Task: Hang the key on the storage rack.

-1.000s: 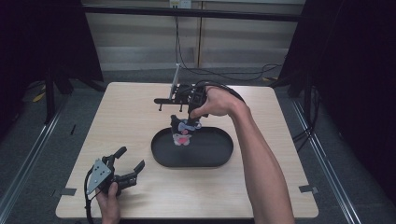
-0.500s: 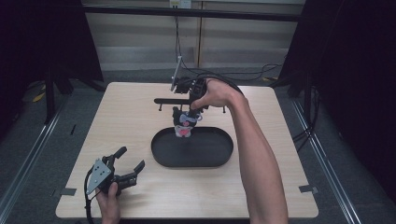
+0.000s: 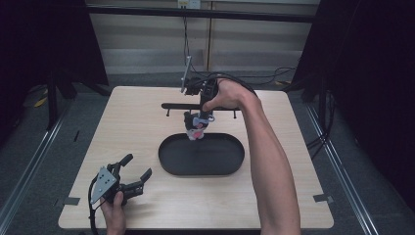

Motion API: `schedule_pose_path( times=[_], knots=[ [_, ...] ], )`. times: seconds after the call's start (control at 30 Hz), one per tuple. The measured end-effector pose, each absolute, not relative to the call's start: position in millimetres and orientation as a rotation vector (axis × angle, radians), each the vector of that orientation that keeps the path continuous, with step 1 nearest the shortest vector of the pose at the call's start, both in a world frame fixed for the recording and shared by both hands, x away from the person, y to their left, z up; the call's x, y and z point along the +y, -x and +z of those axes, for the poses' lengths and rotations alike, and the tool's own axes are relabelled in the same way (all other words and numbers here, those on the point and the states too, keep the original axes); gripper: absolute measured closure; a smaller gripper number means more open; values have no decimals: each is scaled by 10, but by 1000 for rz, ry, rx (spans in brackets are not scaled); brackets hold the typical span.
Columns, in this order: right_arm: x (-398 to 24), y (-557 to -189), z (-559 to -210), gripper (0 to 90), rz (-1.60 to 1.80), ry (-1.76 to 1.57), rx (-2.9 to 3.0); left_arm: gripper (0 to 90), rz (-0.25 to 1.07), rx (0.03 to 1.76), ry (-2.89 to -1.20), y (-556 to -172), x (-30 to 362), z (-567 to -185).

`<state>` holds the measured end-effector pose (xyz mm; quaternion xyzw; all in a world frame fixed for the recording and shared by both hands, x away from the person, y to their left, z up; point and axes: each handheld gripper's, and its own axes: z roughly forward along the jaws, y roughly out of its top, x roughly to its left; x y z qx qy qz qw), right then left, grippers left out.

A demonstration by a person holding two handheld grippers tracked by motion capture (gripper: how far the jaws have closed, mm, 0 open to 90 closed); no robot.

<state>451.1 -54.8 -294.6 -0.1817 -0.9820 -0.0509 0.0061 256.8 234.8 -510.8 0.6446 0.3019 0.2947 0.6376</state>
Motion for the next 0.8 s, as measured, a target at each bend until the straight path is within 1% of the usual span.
schedule_pose_path(
  times=[0.1,0.8],
  knots=[
    [-558,-4538,-2965,877,-116,594,-3073,152,672,689,-1472,-2568,2347,-5109],
    [-539,-4598,-2993,872,-116,559,-3088,152,661,683,-1473,-2567,2344,-5109]
  ],
)
